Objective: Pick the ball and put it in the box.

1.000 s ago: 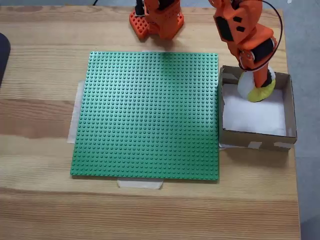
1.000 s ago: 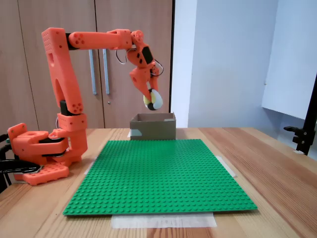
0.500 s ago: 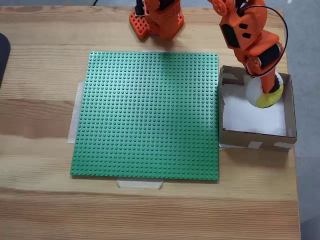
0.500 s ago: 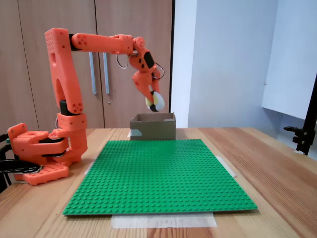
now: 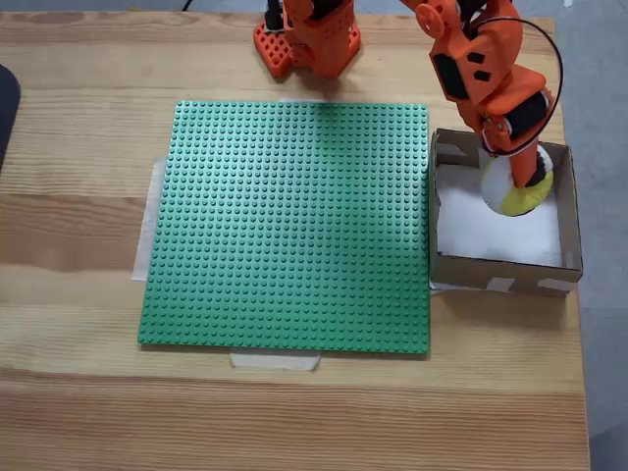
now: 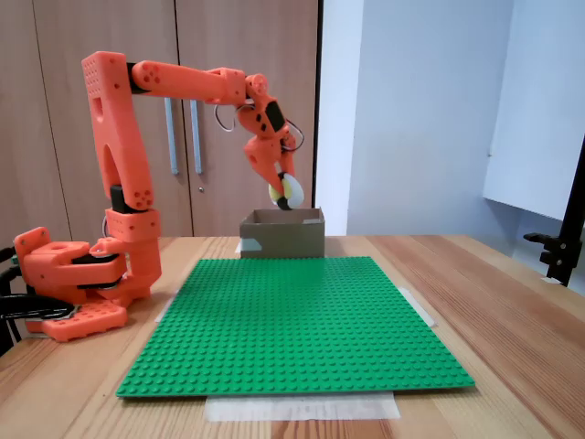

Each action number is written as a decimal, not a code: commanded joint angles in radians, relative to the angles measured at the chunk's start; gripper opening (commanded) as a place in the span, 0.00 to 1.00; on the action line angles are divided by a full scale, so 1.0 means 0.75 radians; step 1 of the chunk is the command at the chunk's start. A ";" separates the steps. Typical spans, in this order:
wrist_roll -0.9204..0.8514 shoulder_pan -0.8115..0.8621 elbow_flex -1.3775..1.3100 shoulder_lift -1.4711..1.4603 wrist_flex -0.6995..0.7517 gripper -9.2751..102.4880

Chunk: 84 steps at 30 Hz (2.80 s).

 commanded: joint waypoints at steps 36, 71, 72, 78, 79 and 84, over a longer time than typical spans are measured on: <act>-0.020 -0.012 0.053 0.065 -0.065 0.18; -0.080 -0.002 0.127 0.307 -0.020 0.23; -0.088 0.004 0.145 0.329 -0.022 0.23; -0.133 0.047 0.254 0.470 -0.033 0.23; -0.139 0.055 0.270 0.495 -0.033 0.23; -0.141 0.094 0.360 0.626 -0.029 0.22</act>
